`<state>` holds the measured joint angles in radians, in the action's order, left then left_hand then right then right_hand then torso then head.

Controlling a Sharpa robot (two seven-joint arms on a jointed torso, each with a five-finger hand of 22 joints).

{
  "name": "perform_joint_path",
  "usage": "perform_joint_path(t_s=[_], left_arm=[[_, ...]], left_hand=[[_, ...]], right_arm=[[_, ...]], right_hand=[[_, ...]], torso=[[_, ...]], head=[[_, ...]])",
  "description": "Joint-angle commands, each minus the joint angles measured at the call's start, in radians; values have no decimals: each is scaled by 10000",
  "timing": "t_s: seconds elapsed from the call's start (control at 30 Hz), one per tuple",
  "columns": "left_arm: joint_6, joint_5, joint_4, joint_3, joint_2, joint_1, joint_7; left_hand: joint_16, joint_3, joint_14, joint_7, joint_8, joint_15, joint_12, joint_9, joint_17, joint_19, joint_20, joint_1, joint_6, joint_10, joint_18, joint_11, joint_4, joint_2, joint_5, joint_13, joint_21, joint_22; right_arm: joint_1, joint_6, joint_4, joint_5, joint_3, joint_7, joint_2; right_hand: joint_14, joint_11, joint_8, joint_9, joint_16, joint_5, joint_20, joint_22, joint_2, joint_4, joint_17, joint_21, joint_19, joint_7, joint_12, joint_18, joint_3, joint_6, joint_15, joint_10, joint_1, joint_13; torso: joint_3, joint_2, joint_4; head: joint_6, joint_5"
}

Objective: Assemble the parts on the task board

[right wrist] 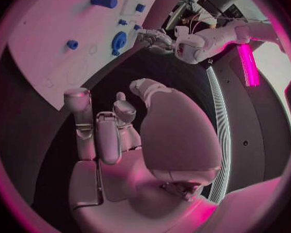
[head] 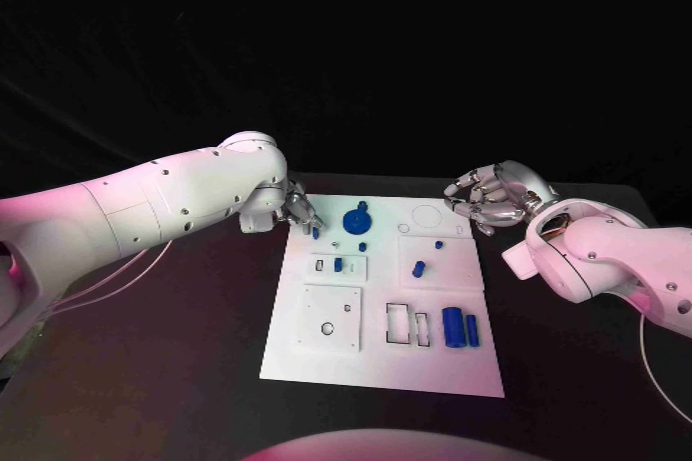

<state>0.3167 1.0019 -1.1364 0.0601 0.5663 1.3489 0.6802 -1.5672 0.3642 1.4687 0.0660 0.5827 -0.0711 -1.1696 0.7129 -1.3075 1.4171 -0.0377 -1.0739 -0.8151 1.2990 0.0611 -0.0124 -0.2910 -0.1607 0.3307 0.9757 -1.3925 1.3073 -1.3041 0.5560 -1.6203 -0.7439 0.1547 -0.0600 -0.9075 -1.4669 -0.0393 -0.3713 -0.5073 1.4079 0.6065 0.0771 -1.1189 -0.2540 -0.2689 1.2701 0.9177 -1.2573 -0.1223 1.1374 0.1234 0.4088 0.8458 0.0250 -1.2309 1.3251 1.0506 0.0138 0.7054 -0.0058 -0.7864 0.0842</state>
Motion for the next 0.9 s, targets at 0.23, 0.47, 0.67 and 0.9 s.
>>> perform_joint_path(t_s=[0.23,0.47,0.67,0.9], left_arm=[[-110,-68,-10,-2,-64,-16,-216],[-258,-230,-20,-3,-64,-20,-284],[-318,-314,-21,-3,-60,-21,-350],[-404,-417,-58,1,-7,-22,-400]], left_hand=[[-36,113,1021,-25,-33,37,-4,-68,-2633,20,-82,-488,-178,-44,-35,0,73,116,-63,31,60,745],[-36,789,1021,-157,259,-46,-27,26,-2633,40,-8,-1485,-260,-26,-36,-97,250,438,-1188,45,75,792],[-36,2007,1021,-204,624,-80,-6,231,-2633,41,46,-2087,-136,-4,-31,-140,716,483,-1685,14,117,822],[-36,3521,1021,-149,1203,-46,6,676,-2633,52,12,-2010,95,95,-37,-95,1400,294,-1547,-1,145,878]], right_arm=[[6,-119,6,-50,0,49,26],[6,-145,8,-50,0,36,28],[6,-162,13,-51,0,26,31],[6,-172,22,-52,0,22,39]], right_hand=[[-202,7,-46,-9,-43,36,-10,11,6,-9,-1,-30,7,-11,24,178,42,-82,65,-20,-74,-7],[-202,7,-46,-9,-43,36,-10,11,6,-9,-1,-30,7,-11,24,178,42,-82,65,-20,-74,-7],[-201,9,-69,-23,-52,41,-11,22,5,6,-8,-53,10,-9,27,182,74,-93,67,-19,-96,-15],[-201,9,-69,-23,-52,41,-11,22,5,6,-8,-53,10,-9,27,182,74,-93,67,-19,-96,-15]], torso=[[7,-8,-6],[6,5,-7],[7,5,5],[7,-7,-3]], head=[[8,32],[16,18],[7,17],[-9,30]])
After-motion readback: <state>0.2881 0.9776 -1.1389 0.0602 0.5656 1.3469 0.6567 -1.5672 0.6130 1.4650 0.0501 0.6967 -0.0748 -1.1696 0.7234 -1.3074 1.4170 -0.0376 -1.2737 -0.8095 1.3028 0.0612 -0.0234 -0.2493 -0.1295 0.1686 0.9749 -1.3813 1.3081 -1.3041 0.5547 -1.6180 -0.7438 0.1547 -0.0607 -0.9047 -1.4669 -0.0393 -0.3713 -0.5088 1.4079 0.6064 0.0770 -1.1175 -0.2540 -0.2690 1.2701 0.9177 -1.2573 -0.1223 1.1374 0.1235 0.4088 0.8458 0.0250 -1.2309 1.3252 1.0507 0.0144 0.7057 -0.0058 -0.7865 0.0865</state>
